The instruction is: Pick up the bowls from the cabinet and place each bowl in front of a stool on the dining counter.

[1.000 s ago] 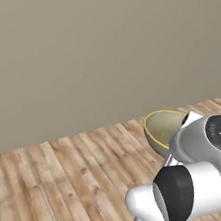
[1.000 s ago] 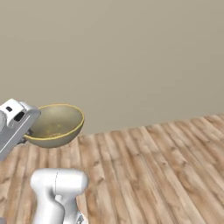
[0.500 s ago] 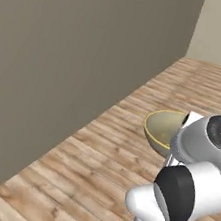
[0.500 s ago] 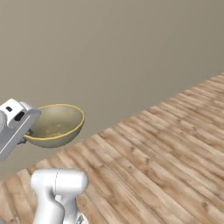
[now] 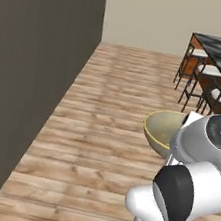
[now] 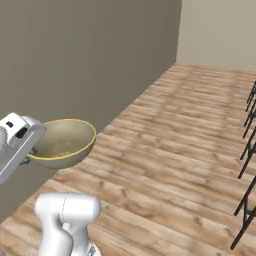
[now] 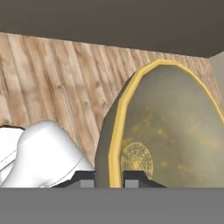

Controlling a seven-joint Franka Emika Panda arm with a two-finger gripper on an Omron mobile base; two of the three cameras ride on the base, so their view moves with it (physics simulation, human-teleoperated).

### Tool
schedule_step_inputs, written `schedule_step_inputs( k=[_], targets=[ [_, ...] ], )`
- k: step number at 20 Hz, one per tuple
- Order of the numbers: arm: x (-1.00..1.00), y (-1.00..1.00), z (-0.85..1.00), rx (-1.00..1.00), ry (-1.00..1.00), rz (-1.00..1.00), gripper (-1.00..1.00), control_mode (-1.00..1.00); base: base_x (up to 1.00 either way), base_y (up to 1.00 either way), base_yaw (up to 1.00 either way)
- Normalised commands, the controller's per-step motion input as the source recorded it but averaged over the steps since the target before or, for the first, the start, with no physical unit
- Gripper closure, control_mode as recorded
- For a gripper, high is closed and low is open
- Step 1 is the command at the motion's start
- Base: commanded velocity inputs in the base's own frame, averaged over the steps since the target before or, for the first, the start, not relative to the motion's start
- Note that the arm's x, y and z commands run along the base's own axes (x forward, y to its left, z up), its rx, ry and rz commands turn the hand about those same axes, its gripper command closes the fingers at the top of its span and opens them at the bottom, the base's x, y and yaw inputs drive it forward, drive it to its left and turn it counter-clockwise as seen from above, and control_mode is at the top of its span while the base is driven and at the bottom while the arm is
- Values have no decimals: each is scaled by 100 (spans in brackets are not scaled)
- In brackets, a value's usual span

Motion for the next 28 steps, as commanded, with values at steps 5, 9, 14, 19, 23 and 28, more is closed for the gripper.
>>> schedule_step_inputs(
  k=[5, 9, 14, 19, 23, 28],
  targets=[
    [0, 0, 0, 0, 0, 0, 100, 100, 100, 44, -64],
    [0, 0, 0, 0, 0, 0, 100, 100, 100, 55, -66],
    [0, 0, 0, 0, 0, 0, 100, 100, 100, 63, -65],
    [0, 0, 0, 0, 0, 0, 100, 100, 100, 66, -67],
    [0, 0, 0, 0, 0, 0, 100, 100, 100, 71, -68],
    [0, 0, 0, 0, 0, 0, 100, 100, 100, 76, -67]
  ],
)
